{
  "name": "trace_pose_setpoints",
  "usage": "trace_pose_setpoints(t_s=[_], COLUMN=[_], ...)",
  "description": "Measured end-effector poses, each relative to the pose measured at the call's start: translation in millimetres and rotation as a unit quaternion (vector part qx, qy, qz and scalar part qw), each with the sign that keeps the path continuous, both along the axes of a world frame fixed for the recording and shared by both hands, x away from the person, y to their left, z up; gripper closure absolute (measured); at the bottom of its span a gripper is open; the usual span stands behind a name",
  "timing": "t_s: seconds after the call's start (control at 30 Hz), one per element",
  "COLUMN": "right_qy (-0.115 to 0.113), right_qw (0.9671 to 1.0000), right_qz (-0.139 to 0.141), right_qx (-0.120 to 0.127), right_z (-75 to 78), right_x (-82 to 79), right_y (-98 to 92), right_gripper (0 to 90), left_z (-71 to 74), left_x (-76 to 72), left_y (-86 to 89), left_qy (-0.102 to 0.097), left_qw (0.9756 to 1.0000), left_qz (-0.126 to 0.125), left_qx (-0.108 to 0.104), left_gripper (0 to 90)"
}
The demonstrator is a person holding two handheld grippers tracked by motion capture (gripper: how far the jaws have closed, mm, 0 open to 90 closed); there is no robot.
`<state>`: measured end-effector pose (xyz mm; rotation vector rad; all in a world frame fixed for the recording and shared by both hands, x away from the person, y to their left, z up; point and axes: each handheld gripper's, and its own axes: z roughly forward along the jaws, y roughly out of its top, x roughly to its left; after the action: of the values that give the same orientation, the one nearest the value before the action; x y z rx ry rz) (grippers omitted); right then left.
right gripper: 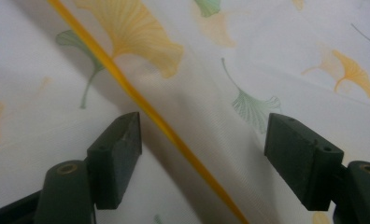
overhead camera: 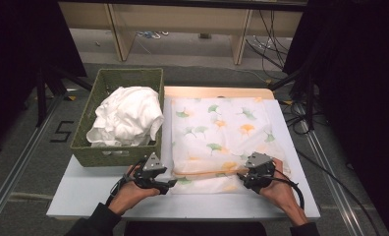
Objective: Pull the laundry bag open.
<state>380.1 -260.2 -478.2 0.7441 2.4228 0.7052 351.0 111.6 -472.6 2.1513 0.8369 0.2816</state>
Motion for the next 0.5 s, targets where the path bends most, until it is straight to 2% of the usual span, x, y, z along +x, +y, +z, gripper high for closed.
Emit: trace_pose_setpoints(t_s=[0.1,0.17,0.2,0.23,0.27,0.3,0.33,0.37,0.47,0.5], right_qy=[-0.002,-0.012,-0.012,-0.013,-0.02,-0.02,-0.022,-0.042,-0.038,-0.042], right_qw=[1.0,0.9999,0.9999,0.9999,0.9997,0.9997,0.9995,0.9989,0.9989,0.9986], right_qz=[-0.004,-0.002,-0.002,0.002,0.012,0.012,0.013,0.013,0.012,0.021], right_qx=[-0.003,-0.004,-0.004,-0.002,0.008,0.008,0.016,0.018,0.025,0.025], right_z=[0.5,2.2,2.2,4.7,10.5,10.5,13.4,19.3,25.1,25.9], right_x=[3.8,9.5,9.5,9.8,10.6,10.6,11.1,13.9,17.7,19.8], right_y=[1.4,4.0,4.0,4.5,5.3,5.3,4.6,3.7,4.0,3.8], right_gripper=[29.9,40.8,40.8,46.0,52.7,52.7,56.6,60.6,63.1,63.2], left_z=[1.0,1.6,2.0,2.2,3.0,3.0,2.9,3.2,3.2,3.2], left_x=[-1.4,-2.2,-2.8,-2.9,-3.7,-3.7,-3.9,-3.9,-3.6,-3.6], left_y=[1.3,2.5,3.0,3.7,4.3,4.3,4.1,4.2,4.7,4.7], left_qy=[0.0,0.001,-0.002,-0.003,-0.002,-0.002,-0.003,-0.005,-0.009,-0.009], left_qw=[1.0,1.0,1.0,1.0,1.0,1.0,0.9999,0.9999,0.9999,0.9999], left_qz=[0.0,0.001,0.007,0.005,0.008,0.008,0.01,0.009,0.006,0.006], left_qx=[-0.001,-0.002,0.001,0.0,0.0,0.0,-0.003,-0.001,0.005,0.005], left_gripper=[36.9,35.9,35.9,35.4,34.8,34.7,34.7,34.0,33.8,33.6])
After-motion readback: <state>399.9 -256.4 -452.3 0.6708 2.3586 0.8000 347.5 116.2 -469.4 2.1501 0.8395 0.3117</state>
